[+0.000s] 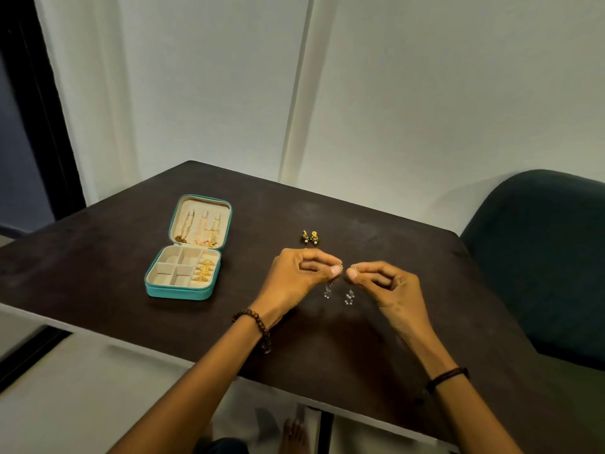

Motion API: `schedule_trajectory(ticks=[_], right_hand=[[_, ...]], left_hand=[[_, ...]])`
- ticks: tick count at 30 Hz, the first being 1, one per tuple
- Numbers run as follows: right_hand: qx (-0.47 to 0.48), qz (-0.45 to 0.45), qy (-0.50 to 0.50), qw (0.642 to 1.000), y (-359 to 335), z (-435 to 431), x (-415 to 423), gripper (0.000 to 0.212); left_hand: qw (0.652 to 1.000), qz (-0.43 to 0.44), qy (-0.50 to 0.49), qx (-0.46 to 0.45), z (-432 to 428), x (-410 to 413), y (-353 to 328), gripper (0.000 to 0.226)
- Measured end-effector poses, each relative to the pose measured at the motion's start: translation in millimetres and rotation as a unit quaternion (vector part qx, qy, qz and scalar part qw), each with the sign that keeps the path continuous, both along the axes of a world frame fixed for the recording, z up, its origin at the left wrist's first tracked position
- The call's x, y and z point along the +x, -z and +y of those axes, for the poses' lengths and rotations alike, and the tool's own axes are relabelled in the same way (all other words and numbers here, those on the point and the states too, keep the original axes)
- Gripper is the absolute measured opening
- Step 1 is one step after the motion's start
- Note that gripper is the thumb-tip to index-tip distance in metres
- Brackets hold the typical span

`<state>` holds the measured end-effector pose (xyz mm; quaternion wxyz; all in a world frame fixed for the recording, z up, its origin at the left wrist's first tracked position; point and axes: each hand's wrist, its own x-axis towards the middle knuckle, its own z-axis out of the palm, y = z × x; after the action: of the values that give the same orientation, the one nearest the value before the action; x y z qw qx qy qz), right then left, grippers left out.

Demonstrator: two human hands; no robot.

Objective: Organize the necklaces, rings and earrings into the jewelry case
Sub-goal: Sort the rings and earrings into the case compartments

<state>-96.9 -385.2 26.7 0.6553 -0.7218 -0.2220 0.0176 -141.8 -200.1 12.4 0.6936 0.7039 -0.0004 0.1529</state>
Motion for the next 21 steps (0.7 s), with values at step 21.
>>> schedule_trajectory(ticks=[21], right_hand=[[-0.116,0.042,0.019,0.992,23,47,-10,0.006]], left_hand=[[0.984,0.095,-0.074,0.131,35,-16,17,0.005]])
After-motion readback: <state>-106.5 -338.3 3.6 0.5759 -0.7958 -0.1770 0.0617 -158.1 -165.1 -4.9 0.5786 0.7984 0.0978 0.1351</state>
